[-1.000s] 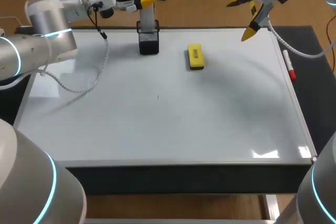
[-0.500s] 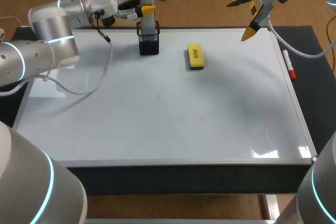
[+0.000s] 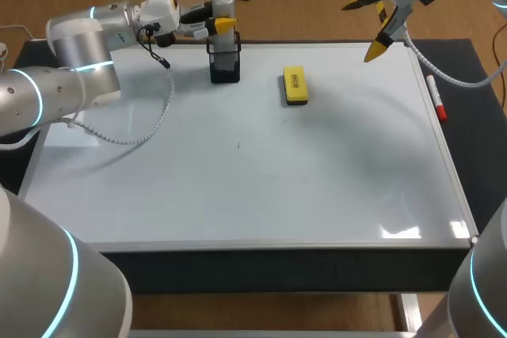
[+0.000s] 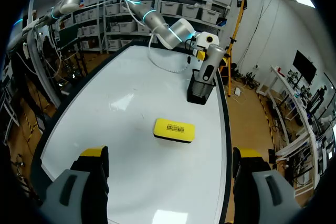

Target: Pick up the inspection probe, press it on each red-marked spot on the whiteboard one by one, put down the probe, pick up the eraser, and wipe off all the red marks.

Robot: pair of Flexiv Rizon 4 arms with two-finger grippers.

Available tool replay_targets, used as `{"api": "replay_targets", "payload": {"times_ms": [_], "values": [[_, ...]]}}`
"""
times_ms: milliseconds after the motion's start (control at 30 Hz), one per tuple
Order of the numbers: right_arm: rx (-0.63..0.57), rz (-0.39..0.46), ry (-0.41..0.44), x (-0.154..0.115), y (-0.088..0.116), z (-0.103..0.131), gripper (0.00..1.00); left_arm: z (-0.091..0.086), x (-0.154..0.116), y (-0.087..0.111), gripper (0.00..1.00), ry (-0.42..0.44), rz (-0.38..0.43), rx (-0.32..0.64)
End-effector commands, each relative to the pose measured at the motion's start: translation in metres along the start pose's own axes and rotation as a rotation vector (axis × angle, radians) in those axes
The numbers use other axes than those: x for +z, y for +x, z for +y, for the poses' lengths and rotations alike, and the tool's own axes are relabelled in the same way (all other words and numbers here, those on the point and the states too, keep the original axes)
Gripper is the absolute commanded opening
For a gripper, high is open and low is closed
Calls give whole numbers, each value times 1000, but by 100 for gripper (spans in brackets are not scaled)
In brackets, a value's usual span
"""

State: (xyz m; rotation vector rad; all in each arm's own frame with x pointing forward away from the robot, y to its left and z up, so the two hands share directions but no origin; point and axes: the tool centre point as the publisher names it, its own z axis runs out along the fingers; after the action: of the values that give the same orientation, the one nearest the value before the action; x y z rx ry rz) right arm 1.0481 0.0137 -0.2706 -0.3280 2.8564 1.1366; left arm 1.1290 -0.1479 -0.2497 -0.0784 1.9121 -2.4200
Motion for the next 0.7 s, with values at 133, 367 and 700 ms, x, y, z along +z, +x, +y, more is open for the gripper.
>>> {"api": "replay_targets", "payload": {"times_ms": [133,367,700], "values": [[0,3,5,-1,0,0,100,8,-1,-3,0,11,7,-7],[0,3,5,-1,0,0,100,12,-4,-2,0,9,10,1],[0,3,5,-1,0,0,100,15,-5,-1,41,-8,12,-2]]}}
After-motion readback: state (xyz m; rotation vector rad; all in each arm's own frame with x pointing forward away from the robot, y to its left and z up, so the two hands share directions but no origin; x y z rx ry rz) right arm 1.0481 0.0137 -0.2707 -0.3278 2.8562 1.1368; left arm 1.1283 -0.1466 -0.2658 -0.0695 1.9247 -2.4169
